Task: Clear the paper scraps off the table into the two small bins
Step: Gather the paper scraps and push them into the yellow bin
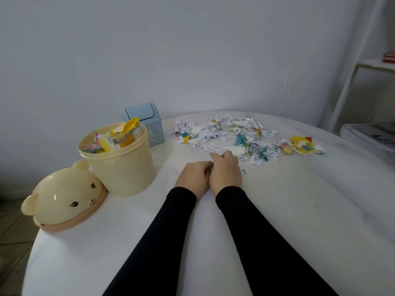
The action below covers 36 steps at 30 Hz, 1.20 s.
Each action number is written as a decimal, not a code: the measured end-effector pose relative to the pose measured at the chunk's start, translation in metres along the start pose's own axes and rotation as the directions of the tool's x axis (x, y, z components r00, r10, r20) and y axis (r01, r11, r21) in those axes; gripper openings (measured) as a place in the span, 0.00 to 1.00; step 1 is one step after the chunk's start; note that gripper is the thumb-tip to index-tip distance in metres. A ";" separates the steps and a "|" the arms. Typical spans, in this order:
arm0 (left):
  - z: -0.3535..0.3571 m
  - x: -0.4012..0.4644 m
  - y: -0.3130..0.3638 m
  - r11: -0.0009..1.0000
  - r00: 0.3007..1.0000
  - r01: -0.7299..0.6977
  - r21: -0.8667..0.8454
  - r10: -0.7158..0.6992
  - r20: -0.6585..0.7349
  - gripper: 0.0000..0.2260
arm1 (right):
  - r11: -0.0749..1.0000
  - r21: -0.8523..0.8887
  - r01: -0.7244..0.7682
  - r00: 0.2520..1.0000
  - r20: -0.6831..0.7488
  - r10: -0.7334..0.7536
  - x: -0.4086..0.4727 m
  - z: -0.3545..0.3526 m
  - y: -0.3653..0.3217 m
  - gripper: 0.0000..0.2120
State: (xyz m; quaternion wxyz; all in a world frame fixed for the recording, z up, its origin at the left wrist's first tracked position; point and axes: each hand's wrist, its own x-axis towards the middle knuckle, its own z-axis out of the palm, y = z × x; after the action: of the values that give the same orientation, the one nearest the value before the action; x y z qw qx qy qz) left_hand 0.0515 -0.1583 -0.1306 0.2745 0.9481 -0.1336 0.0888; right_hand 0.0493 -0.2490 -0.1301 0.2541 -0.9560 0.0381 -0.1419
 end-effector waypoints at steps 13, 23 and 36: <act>0.016 -0.053 0.046 0.983 0.975 0.089 0.161 -0.119 0.188 0.47 | 0.909 -0.184 -0.373 0.923 0.026 0.384 -0.057 -0.062 0.080 0.26; 0.031 -0.028 0.046 0.981 0.997 0.042 0.192 -0.053 0.053 0.24 | 0.930 0.331 0.162 0.981 0.050 -0.188 -0.038 -0.053 0.073 0.20; 0.065 0.026 0.076 0.958 0.979 0.137 0.251 -0.170 0.114 0.31 | 0.995 0.098 0.037 0.915 -0.403 0.006 0.054 -0.070 0.144 0.14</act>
State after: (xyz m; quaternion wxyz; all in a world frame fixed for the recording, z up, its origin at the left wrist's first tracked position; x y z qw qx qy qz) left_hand 0.0590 -0.2610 -0.1409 0.1534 0.9858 -0.0657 0.0188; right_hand 0.0809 -0.4153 -0.1303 0.2886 -0.8921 0.0747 -0.3396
